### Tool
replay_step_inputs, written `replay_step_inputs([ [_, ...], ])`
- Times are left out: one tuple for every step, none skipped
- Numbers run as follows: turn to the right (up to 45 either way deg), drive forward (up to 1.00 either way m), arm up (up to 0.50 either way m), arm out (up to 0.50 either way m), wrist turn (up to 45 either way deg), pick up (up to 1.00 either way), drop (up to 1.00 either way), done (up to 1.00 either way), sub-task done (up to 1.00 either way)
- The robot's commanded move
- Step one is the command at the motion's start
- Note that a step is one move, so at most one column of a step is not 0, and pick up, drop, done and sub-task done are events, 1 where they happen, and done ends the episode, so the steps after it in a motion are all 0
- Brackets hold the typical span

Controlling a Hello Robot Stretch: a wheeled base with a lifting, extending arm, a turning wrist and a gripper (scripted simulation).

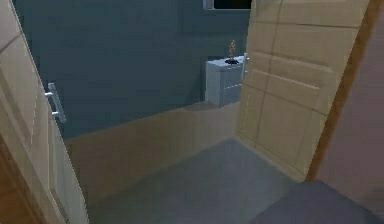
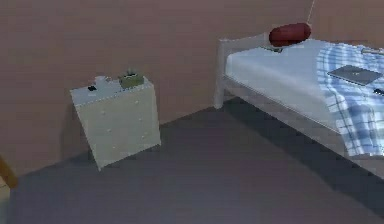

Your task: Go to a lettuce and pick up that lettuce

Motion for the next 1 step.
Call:
replay_step_inputs([
  [0.0,0.05,0.00,0.00,0.0,0.00,0.00,0.00,0.00],
])
